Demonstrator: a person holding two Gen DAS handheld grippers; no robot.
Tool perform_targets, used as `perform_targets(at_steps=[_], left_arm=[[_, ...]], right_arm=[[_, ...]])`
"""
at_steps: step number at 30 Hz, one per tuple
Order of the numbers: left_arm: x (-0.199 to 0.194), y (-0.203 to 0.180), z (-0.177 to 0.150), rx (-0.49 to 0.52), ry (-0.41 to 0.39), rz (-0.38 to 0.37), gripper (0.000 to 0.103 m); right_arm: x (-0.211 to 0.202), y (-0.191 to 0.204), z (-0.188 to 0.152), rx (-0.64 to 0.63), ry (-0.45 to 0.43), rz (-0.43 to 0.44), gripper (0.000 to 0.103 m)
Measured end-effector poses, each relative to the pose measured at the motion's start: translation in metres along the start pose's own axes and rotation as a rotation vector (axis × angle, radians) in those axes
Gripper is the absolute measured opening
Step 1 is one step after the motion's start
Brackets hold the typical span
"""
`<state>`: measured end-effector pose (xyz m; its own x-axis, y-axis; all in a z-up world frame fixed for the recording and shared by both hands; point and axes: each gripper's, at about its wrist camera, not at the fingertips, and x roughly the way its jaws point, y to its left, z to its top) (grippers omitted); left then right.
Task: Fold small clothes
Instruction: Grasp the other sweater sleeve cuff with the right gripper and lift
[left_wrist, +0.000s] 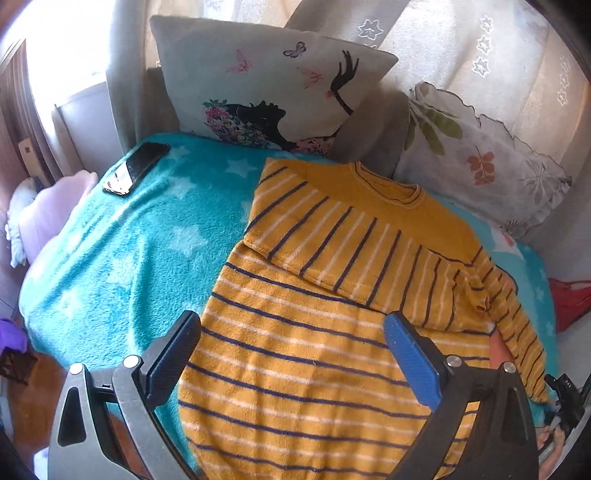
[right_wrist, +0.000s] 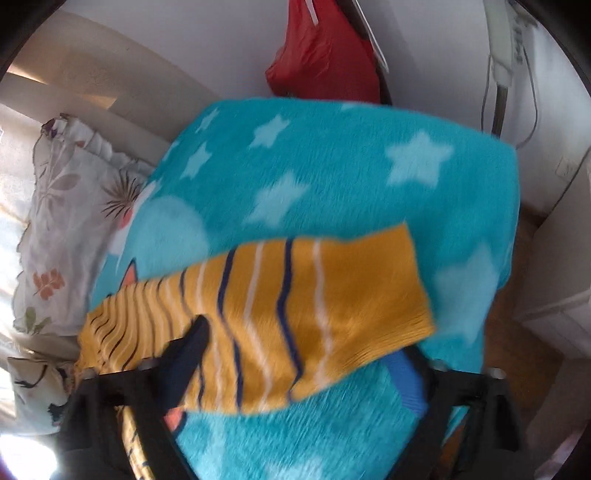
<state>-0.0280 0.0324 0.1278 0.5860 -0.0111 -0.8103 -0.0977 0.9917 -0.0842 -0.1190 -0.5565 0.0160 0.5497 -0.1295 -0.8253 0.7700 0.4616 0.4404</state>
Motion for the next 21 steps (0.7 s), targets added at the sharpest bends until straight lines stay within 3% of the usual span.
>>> perform_targets(at_steps=[2,5,12,16,21], left_arm=[[-0.007,-0.002,-0.002,-0.007,-0.006,0.002,0.099],[-0.018,0.002,-0.001,-0.026,-0.027,-0.012,0.099],[-0.03,0.023,0.001,-0.073,-0.059,-0.011,0.099],[-0.025,0.042,0.002,-0.109,-0.043,-0.023,0.099],[-0.022,0.065,0.001,-0.134,-0.042,-0.048,0.099]], right_arm=[[0.002,-0.003,0.011,-0.028,0.025,0.019,0.016],[-0.006,-0.01,0.029,-0.032,0.019,0.046,0.013],[-0.057,0.016,0.08,-0.168,-0.161,-0.032,0.008],[-0.074,0.068,0.083,-0.28,-0.182,0.028,0.007],[-0.075,0.165,0.04,-0.463,-0.131,0.163,0.007]])
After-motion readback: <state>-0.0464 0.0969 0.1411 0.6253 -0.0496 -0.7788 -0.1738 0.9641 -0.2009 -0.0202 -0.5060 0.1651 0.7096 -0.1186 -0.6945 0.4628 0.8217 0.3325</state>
